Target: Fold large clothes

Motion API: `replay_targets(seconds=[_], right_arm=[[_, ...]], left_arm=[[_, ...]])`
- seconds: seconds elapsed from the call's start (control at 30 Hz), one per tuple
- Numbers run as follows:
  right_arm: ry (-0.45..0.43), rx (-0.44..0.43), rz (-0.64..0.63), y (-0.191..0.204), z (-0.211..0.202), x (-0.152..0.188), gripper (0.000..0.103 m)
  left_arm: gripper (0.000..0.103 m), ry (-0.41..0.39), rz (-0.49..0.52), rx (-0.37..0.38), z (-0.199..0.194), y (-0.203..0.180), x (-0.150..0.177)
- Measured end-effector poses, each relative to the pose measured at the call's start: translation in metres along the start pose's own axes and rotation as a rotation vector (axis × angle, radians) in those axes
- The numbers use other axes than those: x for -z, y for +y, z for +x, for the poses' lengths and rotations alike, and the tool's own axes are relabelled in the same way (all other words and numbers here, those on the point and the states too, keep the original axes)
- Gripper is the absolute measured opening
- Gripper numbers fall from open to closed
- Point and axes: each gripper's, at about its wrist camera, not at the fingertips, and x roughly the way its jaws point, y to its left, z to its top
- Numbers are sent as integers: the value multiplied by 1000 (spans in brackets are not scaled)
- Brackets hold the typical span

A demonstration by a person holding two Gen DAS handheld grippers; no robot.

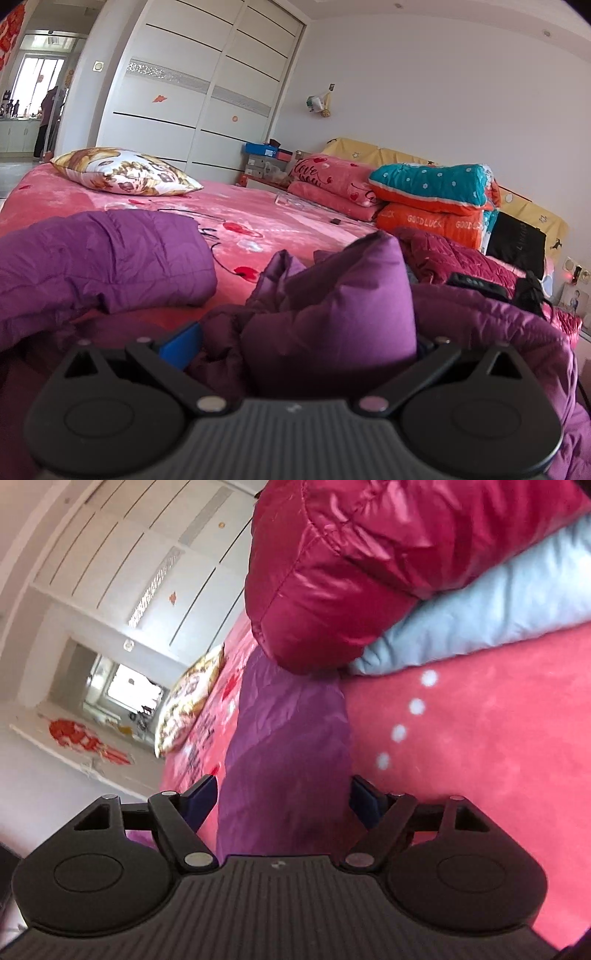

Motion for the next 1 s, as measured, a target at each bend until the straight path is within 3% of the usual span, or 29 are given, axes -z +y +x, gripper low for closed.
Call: replay_targets(seconds=[0.03,0.1,0.13,0.3,0.43,0.63,0.83,1.0], right_arm=[[-7,2,-6,5,-6,-5,96],[-15,17,-40,16,0,-4,30],[-12,44,-63,24,10,-8,17],[-63,118,-181,59,11,2,12],[-222,92,-205,88,-33,14,9],[-602,105,-185,91,-193,39,9],[-992,299,-231,97,-315,78,9],[-1145,509,-157,53,-392,98,9]], left_arm=[[103,0,0,-1,0,0,0],[103,-4,4,-3,0,-1,1],[103,-7,7,-5,0,-2,1],[103,-20,16,-6,-3,-4,1],[102,-44,31,2,-10,-12,-4],[102,-101,91,71,-22,-48,-11],[102,-116,194,153,-12,-113,-11],[102,-74,279,184,36,-165,-13]])
